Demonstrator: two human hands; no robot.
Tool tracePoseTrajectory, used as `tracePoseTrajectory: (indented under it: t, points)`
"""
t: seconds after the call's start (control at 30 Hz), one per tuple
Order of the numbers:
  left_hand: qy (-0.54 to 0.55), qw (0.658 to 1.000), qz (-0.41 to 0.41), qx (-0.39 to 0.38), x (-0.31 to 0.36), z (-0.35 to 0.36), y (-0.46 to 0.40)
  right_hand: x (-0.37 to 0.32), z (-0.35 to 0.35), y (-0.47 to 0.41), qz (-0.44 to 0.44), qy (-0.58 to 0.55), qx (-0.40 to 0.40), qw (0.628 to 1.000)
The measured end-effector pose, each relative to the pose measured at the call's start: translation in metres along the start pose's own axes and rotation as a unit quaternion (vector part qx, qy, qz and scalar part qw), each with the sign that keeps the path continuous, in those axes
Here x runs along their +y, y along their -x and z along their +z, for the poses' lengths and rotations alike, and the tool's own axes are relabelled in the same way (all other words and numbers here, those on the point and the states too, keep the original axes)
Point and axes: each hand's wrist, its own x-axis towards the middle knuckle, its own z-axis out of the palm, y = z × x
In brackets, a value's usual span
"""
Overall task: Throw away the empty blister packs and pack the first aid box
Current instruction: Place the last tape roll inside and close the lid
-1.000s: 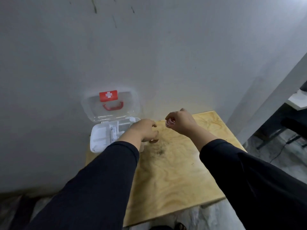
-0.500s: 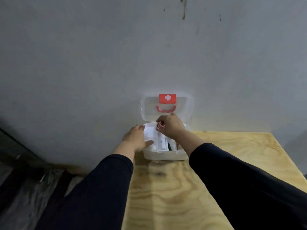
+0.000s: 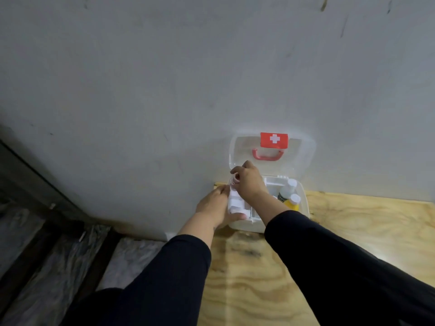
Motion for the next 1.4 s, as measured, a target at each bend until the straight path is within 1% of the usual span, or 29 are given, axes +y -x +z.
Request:
tracePoseTrajectory:
  t: [0.1, 0.2, 0.43, 0.53, 0.7, 0.93, 1.0, 1.03, 1.07, 1.13, 1.2, 1.23, 1.3, 1.33, 1.4]
  points:
    - [-0.011, 1.0, 0.003, 0.0, 0.0, -0.002, 0.001, 0.004, -0.01, 0.002, 0.017, -0.036, 0.007, 0.999]
    - [-0.002, 1.0, 0.01, 0.007, 0.001, -0.003, 0.004, 0.01, -0.022, 0.011, 0.032, -0.057, -0.01, 0.998]
    - [-0.017, 1.0, 0.011, 0.01, 0.005, -0.008, 0.009, 0.014, -0.017, 0.026, 0.011, -0.002, -0.063, 0.998]
    - [-0.008, 1.0, 0.008, 0.008, 0.005, -0.007, 0.011, 0.01, -0.014, 0.026, 0.03, 0.002, -0.051, 0.998]
    - [-0.001, 1.0, 0.008, 0.016, 0.006, -0.006, 0.011, 0.009, -0.013, 0.022, 0.058, -0.021, -0.036, 0.997]
    - [-0.008, 1.0, 0.007, 0.018, 0.006, -0.008, 0.008, 0.012, -0.019, 0.027, 0.05, -0.038, -0.042, 0.997]
    - [-0.01, 1.0, 0.009, 0.025, 0.006, -0.013, 0.008, 0.016, -0.026, 0.032, 0.049, -0.045, -0.012, 0.998]
    - [-0.006, 0.999, 0.012, 0.042, 0.007, -0.018, 0.008, 0.018, -0.031, 0.036, 0.046, -0.038, 0.01, 0.998]
    - [-0.003, 0.997, 0.019, 0.072, 0.009, -0.024, 0.008, 0.021, -0.037, 0.04, 0.037, -0.019, 0.036, 0.998]
    - [-0.012, 0.986, 0.042, 0.164, 0.017, -0.04, 0.007, 0.025, -0.052, 0.048, 0.014, 0.042, 0.095, 0.994]
    - [-0.025, 0.966, 0.071, 0.249, 0.028, -0.059, 0.002, 0.026, -0.068, 0.05, 0.011, 0.086, 0.177, 0.98]
    - [-0.029, 0.957, 0.089, 0.273, 0.035, -0.068, -0.002, 0.027, -0.076, 0.049, 0.02, 0.097, 0.218, 0.971]
    - [-0.037, 0.951, 0.123, 0.281, 0.048, -0.084, -0.009, 0.027, -0.09, 0.044, 0.052, 0.099, 0.27, 0.956]
    - [-0.039, 0.953, 0.131, 0.271, 0.054, -0.089, -0.013, 0.027, -0.096, 0.04, 0.073, 0.093, 0.271, 0.955]
    - [-0.039, 0.963, 0.126, 0.237, 0.061, -0.093, -0.02, 0.029, -0.103, 0.031, 0.122, 0.065, 0.243, 0.96]
